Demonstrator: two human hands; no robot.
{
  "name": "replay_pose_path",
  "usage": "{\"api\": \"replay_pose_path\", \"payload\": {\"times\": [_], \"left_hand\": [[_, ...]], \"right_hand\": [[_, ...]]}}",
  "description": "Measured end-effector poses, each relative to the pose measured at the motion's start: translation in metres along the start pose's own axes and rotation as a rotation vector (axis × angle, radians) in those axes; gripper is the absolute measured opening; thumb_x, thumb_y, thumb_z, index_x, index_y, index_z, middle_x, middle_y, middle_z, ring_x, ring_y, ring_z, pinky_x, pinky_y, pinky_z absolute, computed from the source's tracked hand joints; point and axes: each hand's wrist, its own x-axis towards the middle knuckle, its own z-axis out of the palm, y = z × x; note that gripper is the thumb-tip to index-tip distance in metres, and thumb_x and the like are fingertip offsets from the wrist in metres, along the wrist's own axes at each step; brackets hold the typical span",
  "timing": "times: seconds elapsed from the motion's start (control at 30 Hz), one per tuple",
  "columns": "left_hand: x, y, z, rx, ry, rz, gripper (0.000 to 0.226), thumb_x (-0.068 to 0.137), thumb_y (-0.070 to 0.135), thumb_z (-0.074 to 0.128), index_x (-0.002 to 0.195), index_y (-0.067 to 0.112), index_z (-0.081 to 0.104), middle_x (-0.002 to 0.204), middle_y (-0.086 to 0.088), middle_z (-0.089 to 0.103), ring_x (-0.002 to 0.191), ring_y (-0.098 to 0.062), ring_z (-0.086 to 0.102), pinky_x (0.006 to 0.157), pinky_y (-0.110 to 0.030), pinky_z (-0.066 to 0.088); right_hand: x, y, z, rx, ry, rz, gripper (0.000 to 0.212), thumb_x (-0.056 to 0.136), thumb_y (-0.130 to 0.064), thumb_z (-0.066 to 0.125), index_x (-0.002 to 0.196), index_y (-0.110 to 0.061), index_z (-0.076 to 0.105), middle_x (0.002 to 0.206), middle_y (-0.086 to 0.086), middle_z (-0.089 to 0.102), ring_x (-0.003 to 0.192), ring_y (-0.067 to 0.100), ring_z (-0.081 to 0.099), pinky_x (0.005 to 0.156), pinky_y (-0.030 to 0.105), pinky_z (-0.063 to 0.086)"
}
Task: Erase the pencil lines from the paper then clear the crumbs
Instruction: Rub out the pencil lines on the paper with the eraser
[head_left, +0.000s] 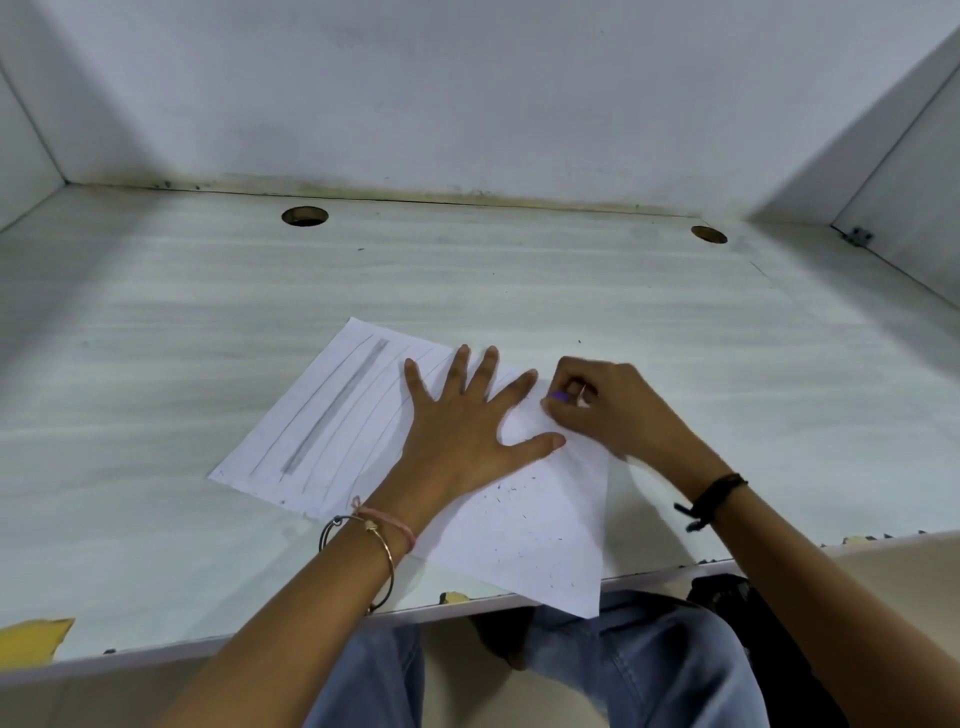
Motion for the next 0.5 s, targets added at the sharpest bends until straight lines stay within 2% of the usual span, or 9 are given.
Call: {"api": "replay_pose_path", "payload": {"times": [0.1,0.17,0.27,0.37,0.43,0.5], "left_hand": [[0.000,-0.001,0.000,0.025,0.009,0.015,0.082,0.079,0.086,0.015,0.151,0.051,-0.002,0.164,0.003,-0.014,0.149,-0.022,-0.020,0.108,-0.070,-0.016],[-0.001,-0.002,-0.002,0.030,0.001,0.026,0.081,0.081,0.084,0.013,0.152,0.049,-0.002,0.164,0.003,-0.014,0.149,-0.022,-0.019,0.108,-0.070,-0.016],[0.004,-0.004,-0.001,-0.070,0.015,0.029,0.062,0.097,0.064,0.017,0.154,0.040,0.010,0.165,0.006,-0.005,0.150,-0.015,-0.012,0.109,-0.066,-0.015],[0.008,-0.008,-0.005,-0.294,0.102,-0.016,0.047,0.105,0.034,0.025,0.152,0.027,0.032,0.162,0.007,0.018,0.150,-0.013,0.007,0.117,-0.054,-0.012],[0.006,-0.009,-0.013,-0.508,0.155,-0.050,0.043,0.104,0.016,0.032,0.145,0.017,0.045,0.155,0.003,0.035,0.147,-0.017,0.021,0.120,-0.043,-0.008],[0.000,-0.009,-0.024,-0.807,0.204,-0.100,0.040,0.101,0.001,0.035,0.131,0.012,0.059,0.137,0.002,0.054,0.138,-0.017,0.039,0.122,-0.041,0.002]], "right_hand": [[0.014,0.016,-0.015,-0.056,0.097,0.110,0.014,0.083,-0.023,0.066,0.074,-0.017,0.057,0.074,0.001,0.062,0.057,0.019,0.054,0.053,0.030,0.042],[0.019,0.018,-0.017,-0.089,0.108,0.141,0.015,0.083,-0.021,0.065,0.074,-0.017,0.055,0.073,0.002,0.061,0.060,0.027,0.055,0.054,0.030,0.042],[0.013,0.003,-0.010,-0.069,0.144,0.075,0.010,0.085,-0.018,0.064,0.077,-0.015,0.057,0.073,0.000,0.062,0.065,0.018,0.054,0.059,0.024,0.042],[-0.002,-0.022,0.002,0.133,0.169,0.027,0.005,0.085,-0.016,0.066,0.081,-0.015,0.063,0.076,-0.003,0.066,0.062,0.006,0.055,0.057,0.009,0.042],[-0.011,-0.035,0.014,0.269,0.074,0.034,0.003,0.086,-0.015,0.067,0.084,-0.016,0.065,0.078,-0.002,0.067,0.058,0.003,0.054,0.059,0.011,0.045],[-0.016,-0.040,0.027,0.300,-0.021,0.037,0.003,0.087,-0.014,0.065,0.088,-0.017,0.065,0.082,0.000,0.067,0.062,0.007,0.055,0.064,0.018,0.048]]}}
